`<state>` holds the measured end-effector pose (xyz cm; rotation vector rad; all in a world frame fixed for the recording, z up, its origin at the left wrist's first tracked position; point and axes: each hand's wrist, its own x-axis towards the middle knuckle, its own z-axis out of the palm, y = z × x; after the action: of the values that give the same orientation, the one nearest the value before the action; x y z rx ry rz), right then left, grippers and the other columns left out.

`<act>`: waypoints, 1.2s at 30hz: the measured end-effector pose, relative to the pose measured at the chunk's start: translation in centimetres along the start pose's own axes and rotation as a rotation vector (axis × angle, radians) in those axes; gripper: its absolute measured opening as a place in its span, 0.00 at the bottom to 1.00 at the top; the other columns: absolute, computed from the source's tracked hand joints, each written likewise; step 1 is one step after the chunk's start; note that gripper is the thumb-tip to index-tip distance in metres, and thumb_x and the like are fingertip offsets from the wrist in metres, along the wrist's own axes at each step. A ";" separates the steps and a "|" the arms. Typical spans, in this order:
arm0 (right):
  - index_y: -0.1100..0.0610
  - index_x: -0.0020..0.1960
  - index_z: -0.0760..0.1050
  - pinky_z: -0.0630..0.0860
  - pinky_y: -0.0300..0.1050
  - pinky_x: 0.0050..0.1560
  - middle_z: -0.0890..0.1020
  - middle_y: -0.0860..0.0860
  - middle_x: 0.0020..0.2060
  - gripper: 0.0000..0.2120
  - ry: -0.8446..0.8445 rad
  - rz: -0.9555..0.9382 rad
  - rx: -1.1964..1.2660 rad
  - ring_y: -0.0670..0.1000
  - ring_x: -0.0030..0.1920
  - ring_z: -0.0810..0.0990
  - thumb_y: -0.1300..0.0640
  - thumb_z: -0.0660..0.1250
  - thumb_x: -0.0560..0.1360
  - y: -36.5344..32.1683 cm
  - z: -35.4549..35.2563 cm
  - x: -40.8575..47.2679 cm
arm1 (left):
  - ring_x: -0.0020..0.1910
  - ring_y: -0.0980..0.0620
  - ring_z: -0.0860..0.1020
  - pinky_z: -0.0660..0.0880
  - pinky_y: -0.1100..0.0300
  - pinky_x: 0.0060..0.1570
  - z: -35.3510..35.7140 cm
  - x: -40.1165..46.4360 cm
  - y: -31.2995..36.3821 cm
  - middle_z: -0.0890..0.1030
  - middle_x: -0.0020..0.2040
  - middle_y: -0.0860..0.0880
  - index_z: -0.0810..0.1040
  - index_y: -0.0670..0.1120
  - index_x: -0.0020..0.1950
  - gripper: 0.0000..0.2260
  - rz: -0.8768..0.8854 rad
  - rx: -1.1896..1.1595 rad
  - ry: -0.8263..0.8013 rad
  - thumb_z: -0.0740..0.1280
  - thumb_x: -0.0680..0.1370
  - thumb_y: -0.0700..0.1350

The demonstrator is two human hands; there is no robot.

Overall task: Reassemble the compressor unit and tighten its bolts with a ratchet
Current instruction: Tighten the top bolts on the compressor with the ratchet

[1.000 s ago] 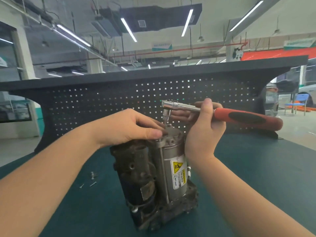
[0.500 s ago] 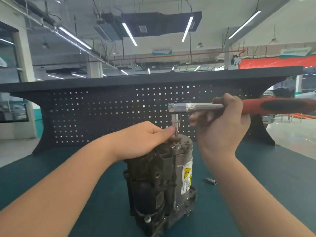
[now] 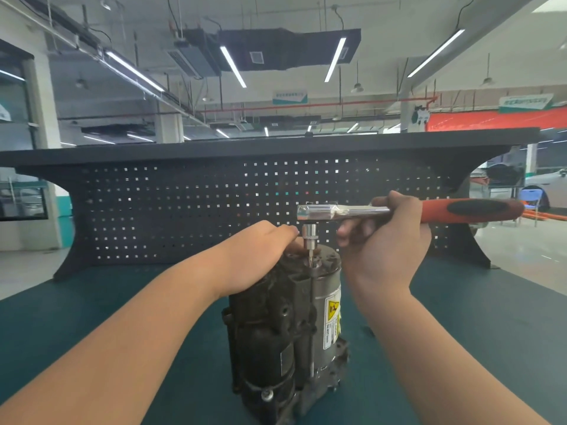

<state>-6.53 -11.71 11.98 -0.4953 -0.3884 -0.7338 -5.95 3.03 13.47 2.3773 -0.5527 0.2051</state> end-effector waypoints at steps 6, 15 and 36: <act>0.52 0.23 0.73 0.66 0.37 0.24 0.61 0.51 0.17 0.26 0.025 -0.004 0.038 0.52 0.17 0.69 0.61 0.54 0.78 0.0 0.2 0.1 | 0.46 0.53 0.68 0.63 0.64 0.42 -0.3 -0.2 -0.4 0.70 0.48 0.50 0.84 0.57 0.42 0.22 0.001 -0.043 0.000 0.52 0.79 0.61; 0.60 0.34 0.67 0.66 0.36 0.23 0.60 0.51 0.18 0.15 0.041 -0.058 0.010 0.53 0.17 0.70 0.62 0.53 0.78 0.2 0.0 0.2 | 0.49 0.83 0.70 0.60 0.85 0.45 -0.2 -0.3 -0.1 0.76 0.43 0.78 0.84 0.60 0.47 0.22 0.072 -0.097 -0.037 0.50 0.84 0.53; 0.54 0.36 0.66 0.66 0.36 0.21 0.72 0.45 0.23 0.09 -0.095 -0.710 -0.312 0.51 0.18 0.74 0.57 0.60 0.74 0.4 -0.2 -0.8 | 0.45 0.72 0.77 0.64 0.69 0.54 0.5 0.1 1.1 0.84 0.43 0.66 0.86 0.55 0.40 0.38 0.046 -0.160 0.098 0.40 0.75 0.71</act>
<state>-6.78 -11.09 11.32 -0.6956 -0.5505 -1.4752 -6.37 1.89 13.79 2.1889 -0.5567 0.2852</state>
